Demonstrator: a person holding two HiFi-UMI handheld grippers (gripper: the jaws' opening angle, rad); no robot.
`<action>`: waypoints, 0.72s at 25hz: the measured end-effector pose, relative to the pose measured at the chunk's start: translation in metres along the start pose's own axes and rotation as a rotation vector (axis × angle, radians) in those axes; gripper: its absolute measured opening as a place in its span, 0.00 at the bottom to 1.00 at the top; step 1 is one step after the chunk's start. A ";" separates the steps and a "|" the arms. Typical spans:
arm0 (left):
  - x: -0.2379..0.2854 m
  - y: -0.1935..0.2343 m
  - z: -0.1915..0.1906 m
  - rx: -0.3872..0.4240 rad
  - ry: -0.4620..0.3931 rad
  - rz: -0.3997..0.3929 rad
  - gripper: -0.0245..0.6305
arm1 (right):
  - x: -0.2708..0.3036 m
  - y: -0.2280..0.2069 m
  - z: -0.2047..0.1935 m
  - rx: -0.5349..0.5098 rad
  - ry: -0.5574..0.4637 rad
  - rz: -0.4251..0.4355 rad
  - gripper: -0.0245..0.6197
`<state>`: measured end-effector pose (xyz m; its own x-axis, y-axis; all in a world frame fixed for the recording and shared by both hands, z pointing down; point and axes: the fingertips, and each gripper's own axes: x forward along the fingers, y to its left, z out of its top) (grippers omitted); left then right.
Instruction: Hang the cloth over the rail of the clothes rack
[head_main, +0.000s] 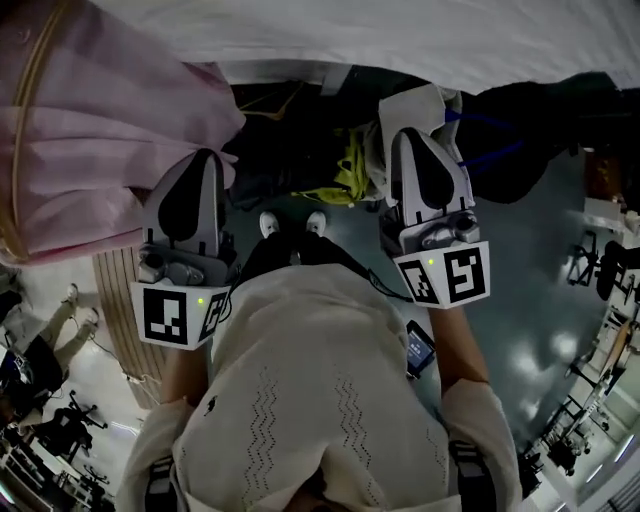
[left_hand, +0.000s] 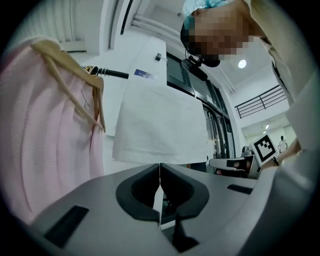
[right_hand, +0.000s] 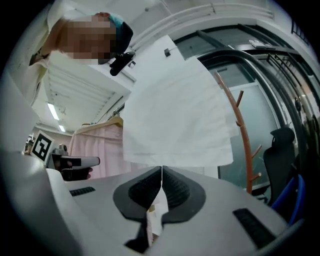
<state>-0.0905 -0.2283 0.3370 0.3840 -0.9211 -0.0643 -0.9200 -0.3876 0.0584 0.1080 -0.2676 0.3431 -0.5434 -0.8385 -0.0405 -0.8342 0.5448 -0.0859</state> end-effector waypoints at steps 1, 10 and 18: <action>0.000 -0.003 -0.006 -0.004 0.001 -0.008 0.06 | 0.003 0.003 -0.007 0.017 0.009 0.007 0.07; 0.001 -0.038 -0.047 0.023 0.082 -0.054 0.06 | 0.014 0.050 -0.045 0.014 0.099 0.153 0.07; 0.005 -0.057 -0.066 0.034 0.122 -0.101 0.06 | 0.008 0.067 -0.054 -0.013 0.095 0.134 0.07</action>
<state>-0.0311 -0.2130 0.3994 0.4796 -0.8759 0.0533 -0.8775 -0.4790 0.0242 0.0423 -0.2372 0.3911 -0.6562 -0.7533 0.0439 -0.7542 0.6527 -0.0726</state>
